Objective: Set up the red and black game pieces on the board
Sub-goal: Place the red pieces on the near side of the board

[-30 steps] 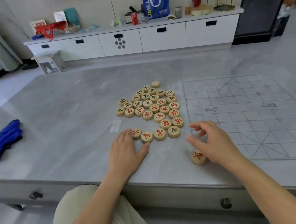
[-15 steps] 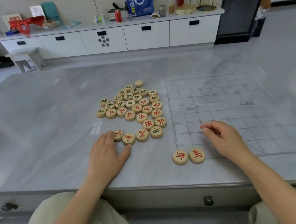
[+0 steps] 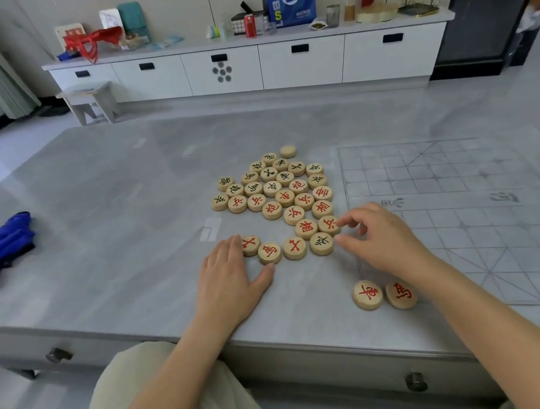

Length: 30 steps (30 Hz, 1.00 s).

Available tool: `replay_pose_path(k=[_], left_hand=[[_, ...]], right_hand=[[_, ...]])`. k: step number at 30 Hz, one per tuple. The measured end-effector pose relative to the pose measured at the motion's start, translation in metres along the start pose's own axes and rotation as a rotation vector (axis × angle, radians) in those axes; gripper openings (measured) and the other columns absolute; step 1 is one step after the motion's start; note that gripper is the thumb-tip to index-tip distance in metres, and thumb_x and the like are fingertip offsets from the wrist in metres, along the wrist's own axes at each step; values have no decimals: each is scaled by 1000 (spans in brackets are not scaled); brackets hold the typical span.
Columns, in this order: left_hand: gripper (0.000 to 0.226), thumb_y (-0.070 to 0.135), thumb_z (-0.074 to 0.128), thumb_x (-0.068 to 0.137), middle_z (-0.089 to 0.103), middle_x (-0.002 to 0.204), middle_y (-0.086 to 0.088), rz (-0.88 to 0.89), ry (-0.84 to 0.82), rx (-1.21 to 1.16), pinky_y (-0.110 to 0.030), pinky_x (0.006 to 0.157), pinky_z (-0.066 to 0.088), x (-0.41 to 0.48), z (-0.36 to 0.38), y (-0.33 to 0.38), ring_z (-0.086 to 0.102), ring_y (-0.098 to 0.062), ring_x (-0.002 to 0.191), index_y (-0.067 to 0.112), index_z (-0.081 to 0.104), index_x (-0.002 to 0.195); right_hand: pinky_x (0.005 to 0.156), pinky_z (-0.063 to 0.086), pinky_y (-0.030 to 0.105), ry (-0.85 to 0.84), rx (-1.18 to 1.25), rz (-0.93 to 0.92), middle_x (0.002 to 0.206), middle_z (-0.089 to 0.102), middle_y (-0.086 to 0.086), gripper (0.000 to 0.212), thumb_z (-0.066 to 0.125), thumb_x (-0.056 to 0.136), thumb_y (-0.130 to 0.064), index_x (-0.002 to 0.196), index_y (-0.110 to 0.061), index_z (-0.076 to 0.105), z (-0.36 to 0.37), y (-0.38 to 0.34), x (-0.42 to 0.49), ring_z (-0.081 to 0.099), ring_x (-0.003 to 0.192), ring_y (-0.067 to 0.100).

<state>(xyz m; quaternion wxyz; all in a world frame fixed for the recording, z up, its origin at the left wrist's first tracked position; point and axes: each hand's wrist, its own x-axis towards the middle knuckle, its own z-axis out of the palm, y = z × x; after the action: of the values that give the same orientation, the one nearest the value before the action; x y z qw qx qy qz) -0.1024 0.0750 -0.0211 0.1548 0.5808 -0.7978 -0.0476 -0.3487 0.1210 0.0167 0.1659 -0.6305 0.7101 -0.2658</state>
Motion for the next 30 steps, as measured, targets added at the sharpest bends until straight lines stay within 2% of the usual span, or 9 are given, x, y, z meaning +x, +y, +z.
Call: replay_pose_path(k=[6,9,12,16,19,23,27,30], left_hand=[[80,64,43,85,39,146,-4,-8,7,13,-34,112,25,0,0,1,32,-20,136,11,29,144],[80,64,43,85,39,146,-3,-13,11,13,-34,111,26,0,-1,2,33,-19,135,12,30,144],[81,65,42,85,39,147,-4,-20,6,6,-34,111,26,0,-2,2,34,-20,135,12,29,144],[81,65,44,85,39,146,-4,-20,3,-6,-34,111,26,-2,-3,2,34,-20,135,12,30,144],[80,65,44,85,40,145,-4,-9,-3,-8,-35,111,27,-1,-3,1,35,-20,134,12,30,144],[80,64,43,86,40,146,-6,-3,-16,7,-37,111,28,0,-2,1,35,-22,135,11,30,144],[80,63,42,86,41,145,-9,-4,-39,37,-39,110,30,1,0,0,37,-24,133,9,31,144],[79,62,43,86,43,144,-10,-8,-46,48,-41,109,32,2,1,-1,39,-26,132,8,33,143]], right_hand=[[88,41,33,-9,-187,7,117,47,0,46,60,79,-47,120,-26,58,25,-20,31,46,108,18],[88,39,35,-54,-322,43,123,46,3,48,60,77,-49,121,-28,59,34,-29,47,44,114,23],[85,38,36,-80,-384,74,121,47,4,48,62,74,-50,115,-27,62,37,-35,55,45,110,24],[82,35,34,20,-264,45,110,49,-1,36,63,73,-47,102,-27,65,25,-33,49,47,105,20],[85,33,34,58,-157,75,107,47,-4,35,68,72,-48,100,-29,64,-5,-17,32,46,105,16],[93,40,38,62,-102,184,103,46,-6,31,71,73,-47,98,-30,64,-49,24,-12,48,103,15],[87,44,37,43,-81,261,97,50,-11,24,69,72,-54,86,-38,57,-62,56,-69,50,93,11],[86,43,33,27,-116,269,95,48,-16,30,66,71,-60,89,-38,58,-56,62,-95,49,94,8]])
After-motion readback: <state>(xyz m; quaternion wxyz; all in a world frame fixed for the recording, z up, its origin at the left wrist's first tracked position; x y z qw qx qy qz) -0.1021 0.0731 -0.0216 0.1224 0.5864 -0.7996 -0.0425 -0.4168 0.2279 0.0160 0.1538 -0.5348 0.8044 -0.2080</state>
